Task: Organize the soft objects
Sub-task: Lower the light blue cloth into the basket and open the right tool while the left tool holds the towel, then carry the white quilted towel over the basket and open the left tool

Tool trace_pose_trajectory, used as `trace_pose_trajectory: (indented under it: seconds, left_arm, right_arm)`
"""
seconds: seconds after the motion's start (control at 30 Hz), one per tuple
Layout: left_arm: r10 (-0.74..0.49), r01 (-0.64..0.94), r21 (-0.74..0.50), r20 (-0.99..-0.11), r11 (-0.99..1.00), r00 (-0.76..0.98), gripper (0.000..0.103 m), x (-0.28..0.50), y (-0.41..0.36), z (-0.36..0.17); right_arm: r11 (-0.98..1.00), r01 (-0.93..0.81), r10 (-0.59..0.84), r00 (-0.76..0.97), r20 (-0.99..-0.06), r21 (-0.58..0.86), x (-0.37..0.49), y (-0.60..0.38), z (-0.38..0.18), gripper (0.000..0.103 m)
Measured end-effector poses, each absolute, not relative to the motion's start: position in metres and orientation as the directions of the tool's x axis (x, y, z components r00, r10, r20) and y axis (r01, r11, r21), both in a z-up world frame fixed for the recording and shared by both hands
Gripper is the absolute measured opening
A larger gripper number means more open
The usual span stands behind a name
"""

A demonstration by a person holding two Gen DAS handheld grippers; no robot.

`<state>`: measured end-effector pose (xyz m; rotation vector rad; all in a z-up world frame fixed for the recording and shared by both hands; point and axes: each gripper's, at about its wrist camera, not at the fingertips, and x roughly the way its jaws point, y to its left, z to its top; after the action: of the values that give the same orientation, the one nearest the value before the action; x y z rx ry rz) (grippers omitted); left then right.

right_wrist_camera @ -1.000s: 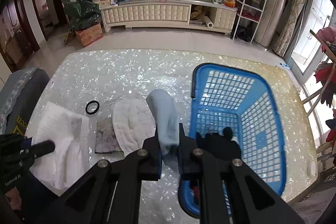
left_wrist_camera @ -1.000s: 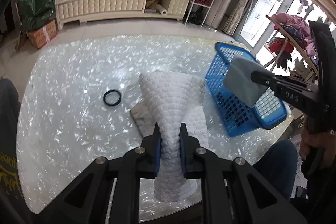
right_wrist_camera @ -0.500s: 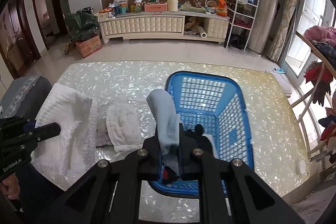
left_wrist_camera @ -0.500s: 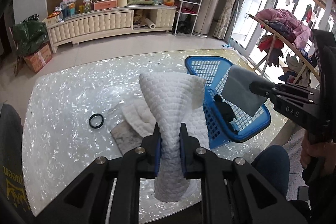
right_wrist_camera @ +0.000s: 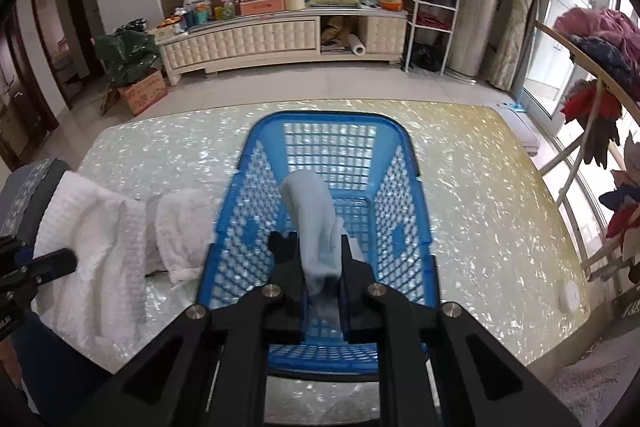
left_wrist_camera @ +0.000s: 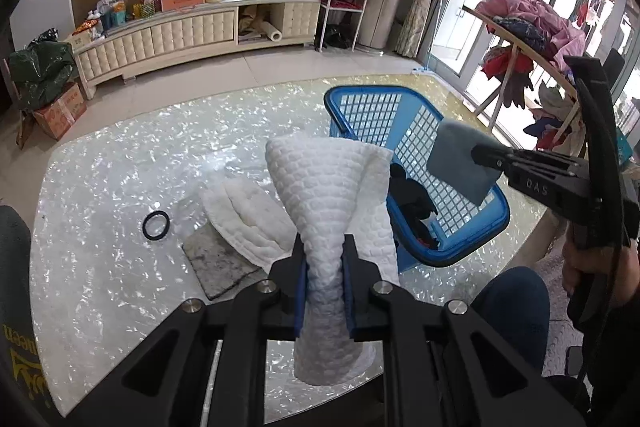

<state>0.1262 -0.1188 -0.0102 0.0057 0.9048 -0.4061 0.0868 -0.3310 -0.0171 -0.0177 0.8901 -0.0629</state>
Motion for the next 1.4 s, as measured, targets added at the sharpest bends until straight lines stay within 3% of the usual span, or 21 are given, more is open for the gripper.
trace_pose_trajectory:
  seconds: [0.33, 0.57, 0.8, 0.87, 0.93, 0.97, 1.0, 1.1, 1.23, 1.4]
  left_arm:
    - [-0.334, 0.339, -0.175, -0.8, 0.924, 0.498, 0.013, 0.141, -0.123, -0.031]
    - [-0.327, 0.316, -0.189, -0.819, 0.93, 0.472, 0.013, 0.147, -0.115, -0.046]
    - [-0.331, 0.311, -0.199, -0.822, 0.929, 0.463, 0.013, 0.147, -0.114, -0.047]
    - [-0.333, 0.308, -0.203, -0.821, 0.93, 0.465, 0.013, 0.146, -0.113, -0.047]
    - [-0.335, 0.307, -0.205, -0.818, 0.929, 0.467, 0.013, 0.145, -0.112, -0.046]
    - [-0.336, 0.307, -0.206, -0.817, 0.929, 0.469, 0.013, 0.145, -0.111, -0.045]
    - [-0.337, 0.306, -0.207, -0.815, 0.929, 0.471, 0.013, 0.144, -0.11, -0.044]
    - [-0.338, 0.303, -0.209, -0.81, 0.93, 0.478, 0.013, 0.142, -0.107, -0.042]
    - [-0.344, 0.304, -0.212, -0.8, 0.929, 0.492, 0.013, 0.138, -0.103, -0.038]
    - [-0.349, 0.311, -0.208, -0.782, 0.927, 0.517, 0.013, 0.13, -0.101, -0.027]
  right_arm:
    - [0.993, 0.081, -0.113, 0.562, -0.82, -0.081, 0.113, -0.341, -0.055, 0.011]
    - [0.998, 0.055, -0.012, 0.464, -0.886, 0.016, 0.121, -0.336, -0.083, 0.011]
    - [0.997, 0.071, -0.018, 0.442, -0.897, 0.015, 0.118, -0.334, -0.082, 0.011]
    - [0.997, 0.082, -0.041, 0.44, -0.897, -0.005, 0.116, -0.332, -0.079, 0.023]
    - [0.996, 0.09, -0.067, 0.455, -0.888, -0.029, 0.114, -0.332, -0.073, 0.061]
    - [0.995, 0.092, -0.073, 0.462, -0.884, -0.034, 0.116, -0.332, -0.071, 0.067]
    - [0.995, 0.091, -0.076, 0.474, -0.877, -0.037, 0.112, -0.334, -0.068, 0.072]
    - [0.996, 0.083, -0.073, 0.495, -0.866, -0.036, 0.104, -0.329, -0.057, 0.073]
    - [0.997, 0.069, -0.068, 0.521, -0.851, -0.037, 0.093, -0.321, -0.044, 0.088]
    - [0.998, 0.036, -0.07, 0.551, -0.832, -0.06, 0.082, -0.306, -0.029, 0.098]
